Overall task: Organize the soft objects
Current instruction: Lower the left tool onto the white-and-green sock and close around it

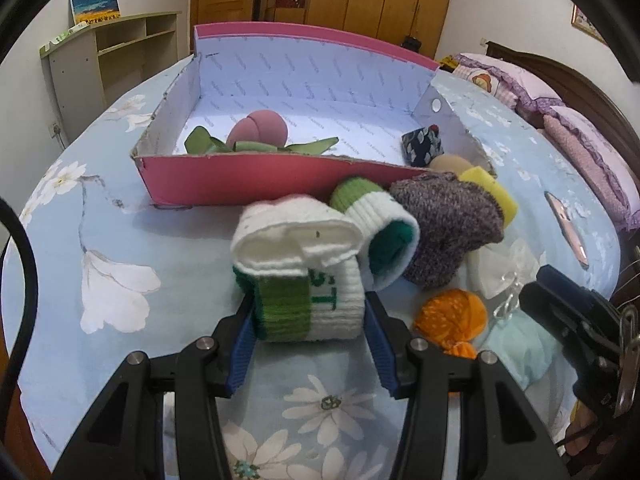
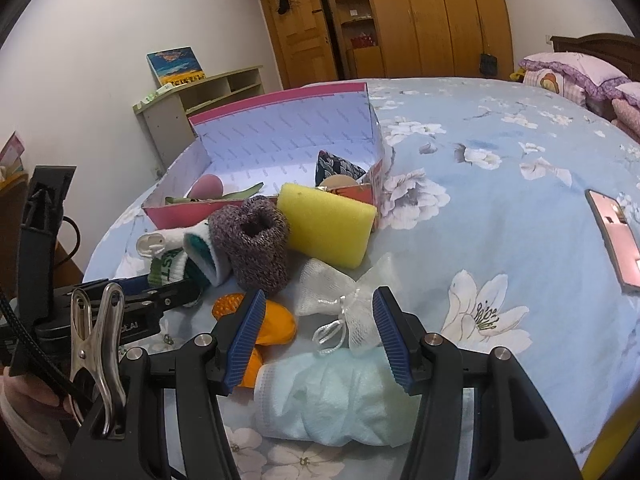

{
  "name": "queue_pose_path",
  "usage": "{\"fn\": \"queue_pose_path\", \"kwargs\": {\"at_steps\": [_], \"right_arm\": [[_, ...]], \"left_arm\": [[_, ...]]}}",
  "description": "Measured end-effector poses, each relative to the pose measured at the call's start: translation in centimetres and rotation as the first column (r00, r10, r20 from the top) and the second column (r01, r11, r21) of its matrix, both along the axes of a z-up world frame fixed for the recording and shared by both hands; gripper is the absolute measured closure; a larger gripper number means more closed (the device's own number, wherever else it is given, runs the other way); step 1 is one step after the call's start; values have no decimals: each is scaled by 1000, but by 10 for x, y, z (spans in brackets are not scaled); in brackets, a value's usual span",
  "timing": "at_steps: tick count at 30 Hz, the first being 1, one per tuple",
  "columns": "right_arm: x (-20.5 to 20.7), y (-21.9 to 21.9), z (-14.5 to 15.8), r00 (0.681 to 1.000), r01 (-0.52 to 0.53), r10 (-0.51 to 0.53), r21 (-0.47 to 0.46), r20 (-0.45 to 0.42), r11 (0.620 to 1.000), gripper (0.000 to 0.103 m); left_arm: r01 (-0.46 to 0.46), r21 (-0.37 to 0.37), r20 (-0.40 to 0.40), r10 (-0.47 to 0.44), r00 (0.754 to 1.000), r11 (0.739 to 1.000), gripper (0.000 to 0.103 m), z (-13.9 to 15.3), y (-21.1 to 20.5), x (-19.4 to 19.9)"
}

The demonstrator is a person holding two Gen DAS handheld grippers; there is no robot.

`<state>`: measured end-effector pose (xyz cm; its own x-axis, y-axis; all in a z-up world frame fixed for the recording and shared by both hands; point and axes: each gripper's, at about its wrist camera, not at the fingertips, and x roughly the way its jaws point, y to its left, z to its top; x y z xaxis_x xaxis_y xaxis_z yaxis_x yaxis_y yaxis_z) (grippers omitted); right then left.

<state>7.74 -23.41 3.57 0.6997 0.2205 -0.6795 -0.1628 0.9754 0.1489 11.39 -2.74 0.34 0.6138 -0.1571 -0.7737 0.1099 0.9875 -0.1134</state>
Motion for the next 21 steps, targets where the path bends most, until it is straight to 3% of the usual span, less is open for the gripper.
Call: {"fn": "queue_pose_path", "kwargs": {"at_steps": [8, 14, 21], "right_arm": [[1, -1, -4, 1000, 10, -9, 10, -17, 1000, 46], [0, 2, -3, 1000, 8, -8, 1, -19, 1000, 46], [-2, 10, 3, 1000, 0, -1, -12, -13, 1000, 46]], "left_arm": [[-1, 12, 8, 1, 1000, 1000, 50, -2, -1, 5], [19, 4, 27, -19, 999, 1000, 62, 2, 2, 2], [22, -7, 45, -22, 999, 1000, 63, 10, 19, -12]]}}
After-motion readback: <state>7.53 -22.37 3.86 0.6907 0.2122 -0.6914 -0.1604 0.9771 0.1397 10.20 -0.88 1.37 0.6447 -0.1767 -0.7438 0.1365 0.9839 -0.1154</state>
